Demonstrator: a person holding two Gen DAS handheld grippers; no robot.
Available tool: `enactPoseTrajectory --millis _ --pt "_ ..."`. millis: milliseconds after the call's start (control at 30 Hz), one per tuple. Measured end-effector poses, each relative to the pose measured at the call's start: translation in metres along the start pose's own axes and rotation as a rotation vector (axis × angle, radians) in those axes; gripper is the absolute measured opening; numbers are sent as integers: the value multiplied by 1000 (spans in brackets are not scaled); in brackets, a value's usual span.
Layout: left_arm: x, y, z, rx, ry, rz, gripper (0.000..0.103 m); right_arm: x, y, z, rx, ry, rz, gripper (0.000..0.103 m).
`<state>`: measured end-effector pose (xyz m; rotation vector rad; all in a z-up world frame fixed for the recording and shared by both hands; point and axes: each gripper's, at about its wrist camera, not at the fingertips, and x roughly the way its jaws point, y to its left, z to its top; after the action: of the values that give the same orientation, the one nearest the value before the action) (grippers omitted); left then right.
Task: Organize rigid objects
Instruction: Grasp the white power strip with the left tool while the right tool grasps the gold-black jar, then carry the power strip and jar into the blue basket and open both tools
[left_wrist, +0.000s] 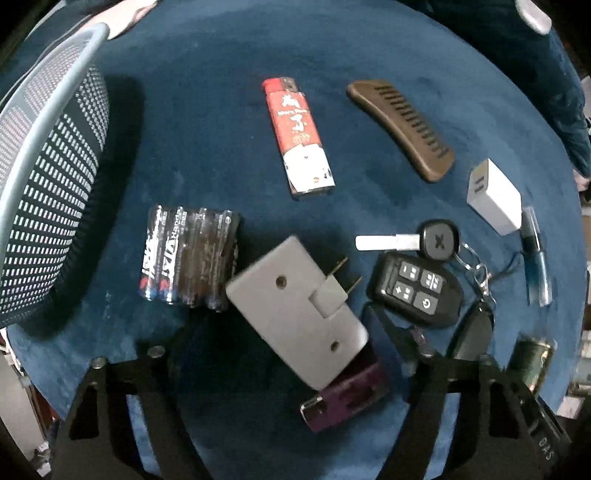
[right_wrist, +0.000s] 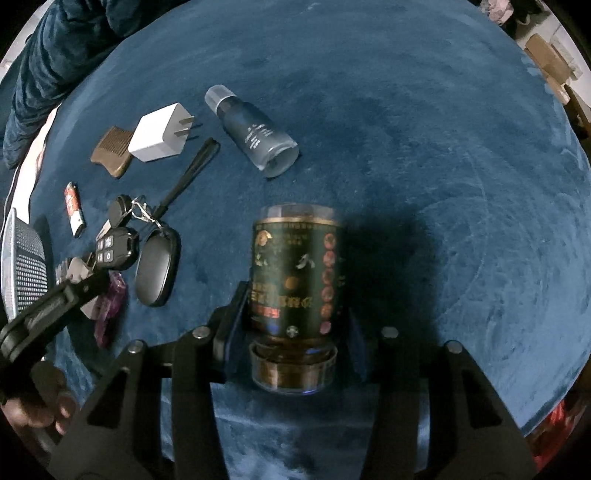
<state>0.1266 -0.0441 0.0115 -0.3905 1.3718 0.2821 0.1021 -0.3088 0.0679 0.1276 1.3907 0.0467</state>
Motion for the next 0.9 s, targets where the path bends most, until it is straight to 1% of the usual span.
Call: enactPoseTrajectory --millis 33,67,100,167,233,367,400,467,533,600,633,667,700,733,767,833,900 --pt "-2 1 -2 19 -10 5 62 0 -5 2 -7 4 1 50" --pt "-5 2 -4 45 -13 5 56 0 -7 2 -17 9 1 50" --pt "-9 5 -8 82 -14 -3 42 1 -9 1 -27 13 -1 50" --pt "-17 15 -17 122 -1 -42 42 -2 -11 -2 -44 12 -11 48" --pt "-23 26 -27 129 17 -71 42 -6 -12 -4 -81 3 -18 48" --pt "-25 39 -43 122 13 -85 43 -15 -3 -20 -131 14 29 48" --pt "-21 40 -44 120 14 -76 43 -15 -3 -24 -140 16 35 48" --pt "-15 41 -44 115 0 -48 46 -15 0 -28 -155 8 19 49" --pt "-10 38 -43 118 -12 -29 54 -16 -5 -24 -135 13 25 50" --pt "-8 34 -37 134 -31 -8 56 -18 -8 -25 -114 10 29 50" --pt "-8 30 -36 145 -40 -2 56 -17 -11 -19 -111 10 28 50" --pt "-7 28 -34 156 -51 0 56 -17 -12 -18 -111 10 26 50" --pt "-9 28 -35 161 -59 -6 47 -16 -11 -16 -111 10 23 50" --pt "-11 28 -37 169 -69 -12 43 -15 -11 -12 -112 11 19 47" --pt "-15 30 -39 181 -77 -21 43 -18 -14 -13 -114 10 14 47" --pt "-24 34 -44 197 -81 -45 43 -22 -2 -5 -113 6 28 47" --pt "-36 34 -49 206 -95 -64 43 -16 22 -5 -106 3 49 47"
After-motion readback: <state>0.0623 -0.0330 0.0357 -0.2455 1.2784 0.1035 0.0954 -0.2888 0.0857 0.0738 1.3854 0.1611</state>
